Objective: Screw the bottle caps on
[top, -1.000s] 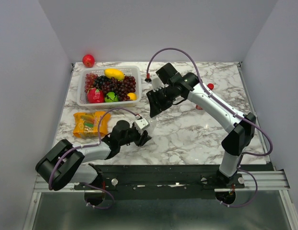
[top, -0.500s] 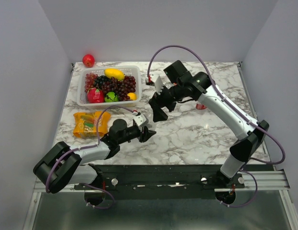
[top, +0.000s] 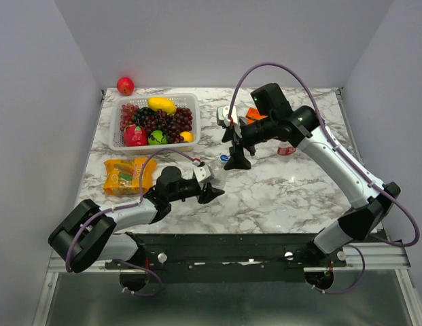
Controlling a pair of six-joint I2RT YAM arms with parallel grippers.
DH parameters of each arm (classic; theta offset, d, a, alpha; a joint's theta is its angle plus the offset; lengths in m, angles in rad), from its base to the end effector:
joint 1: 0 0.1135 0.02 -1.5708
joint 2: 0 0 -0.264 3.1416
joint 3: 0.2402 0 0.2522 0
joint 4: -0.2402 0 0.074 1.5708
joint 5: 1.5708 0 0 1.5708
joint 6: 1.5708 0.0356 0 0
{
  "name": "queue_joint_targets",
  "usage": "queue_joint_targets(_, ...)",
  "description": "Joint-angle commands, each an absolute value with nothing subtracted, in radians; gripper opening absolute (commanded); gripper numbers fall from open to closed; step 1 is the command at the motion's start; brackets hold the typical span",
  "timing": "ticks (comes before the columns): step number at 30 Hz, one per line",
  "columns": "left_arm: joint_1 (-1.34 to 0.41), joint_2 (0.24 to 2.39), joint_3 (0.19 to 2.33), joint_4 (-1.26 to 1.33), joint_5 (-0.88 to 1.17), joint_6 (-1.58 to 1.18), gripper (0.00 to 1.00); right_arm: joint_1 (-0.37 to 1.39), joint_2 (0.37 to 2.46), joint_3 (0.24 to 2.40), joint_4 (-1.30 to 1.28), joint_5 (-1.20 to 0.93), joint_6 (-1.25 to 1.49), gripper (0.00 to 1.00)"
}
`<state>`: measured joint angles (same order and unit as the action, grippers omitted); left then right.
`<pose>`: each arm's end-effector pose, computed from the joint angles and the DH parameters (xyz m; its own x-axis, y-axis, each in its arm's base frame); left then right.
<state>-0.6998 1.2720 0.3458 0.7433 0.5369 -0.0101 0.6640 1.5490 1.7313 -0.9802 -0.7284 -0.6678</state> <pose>0.1721 -0.1687 0.1870 -0.1486 0.1138 -0.9823 0.9367 0.3346 -0.1029 0.2331 0.2125 0.4089 0.0688 -0.5330 -0.8433 -0.9976 -0.0366 -0.0582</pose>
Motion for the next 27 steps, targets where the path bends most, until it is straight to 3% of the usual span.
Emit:
queue_joint_targets(1, -0.695, 1.289, 0.385, 0.721, 0.601, 0.035, 0.0, 0.689, 1.617, 1.813, -1.011, -0.844, -0.813, 1.0)
queue_joint_targets(9, -0.683, 1.298, 0.405, 0.713, 0.598, 0.005, 0.0, 0.749, 1.588, 1.764, -1.166, -0.83, -1.049, 1.0)
queue_joint_targets(27, -0.58, 1.292, 0.443, 0.77, 0.577, -0.173, 0.0, 0.75, 1.519, 1.603, -1.173, -0.536, -0.939, 0.99)
